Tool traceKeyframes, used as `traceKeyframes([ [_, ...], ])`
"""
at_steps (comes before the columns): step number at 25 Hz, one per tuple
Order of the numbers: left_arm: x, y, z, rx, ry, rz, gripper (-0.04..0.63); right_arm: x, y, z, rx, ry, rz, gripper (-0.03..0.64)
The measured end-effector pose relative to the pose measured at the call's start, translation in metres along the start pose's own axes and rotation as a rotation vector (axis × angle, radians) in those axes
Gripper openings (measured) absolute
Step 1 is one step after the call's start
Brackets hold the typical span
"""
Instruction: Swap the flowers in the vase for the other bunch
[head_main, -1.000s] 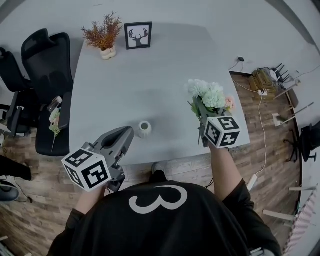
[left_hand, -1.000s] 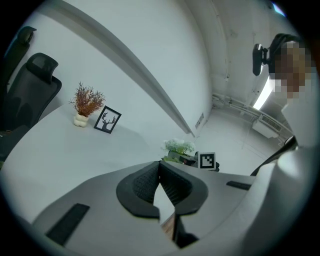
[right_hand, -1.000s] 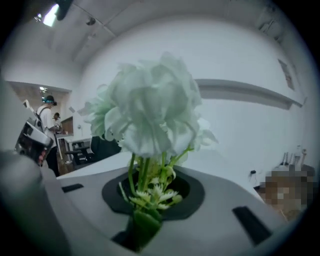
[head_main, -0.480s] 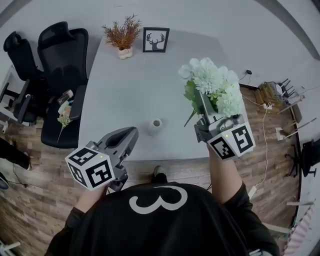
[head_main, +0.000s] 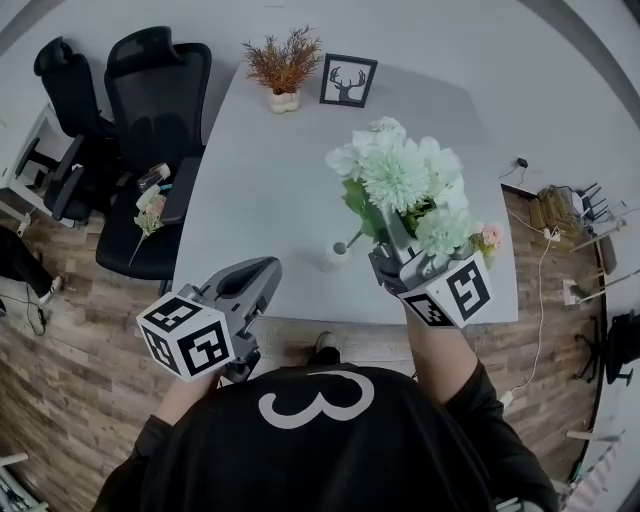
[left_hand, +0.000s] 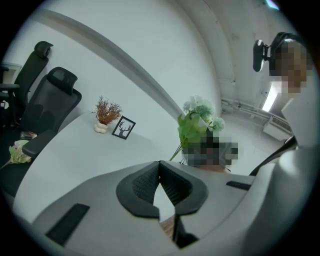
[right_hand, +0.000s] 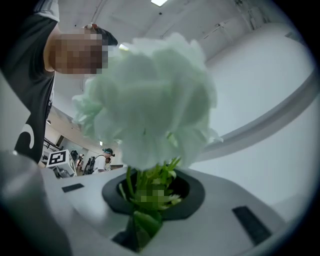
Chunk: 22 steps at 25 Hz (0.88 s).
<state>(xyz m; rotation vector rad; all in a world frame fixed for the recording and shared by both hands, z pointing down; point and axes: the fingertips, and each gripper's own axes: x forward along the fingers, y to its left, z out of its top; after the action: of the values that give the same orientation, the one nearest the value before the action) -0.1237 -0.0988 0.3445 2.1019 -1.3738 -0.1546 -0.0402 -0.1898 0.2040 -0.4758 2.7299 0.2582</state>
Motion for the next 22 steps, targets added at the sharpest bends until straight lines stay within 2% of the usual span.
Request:
traceKeyframes([
  [6,-0.013,0.019,0.001,-0.028,-0.02,0.056,0.011,0.002,-0.004,-0.049,0.058,0.06,-0.008,0.081],
  [10,-0.015,0.031,0.001,-0.045,-0.021,0.089,0.011,0.003,-0.003,-0.075,0.053,0.088,0.002,0.081],
  [16,-0.016,0.042,-0.002,-0.059,-0.015,0.118,0.011,-0.002,0.003,-0.122,0.065,0.169,0.013,0.083],
  [22,-0.011,0.049,-0.003,-0.064,-0.005,0.127,0.011,-0.008,0.001,-0.146,0.089,0.205,0.004,0.081],
])
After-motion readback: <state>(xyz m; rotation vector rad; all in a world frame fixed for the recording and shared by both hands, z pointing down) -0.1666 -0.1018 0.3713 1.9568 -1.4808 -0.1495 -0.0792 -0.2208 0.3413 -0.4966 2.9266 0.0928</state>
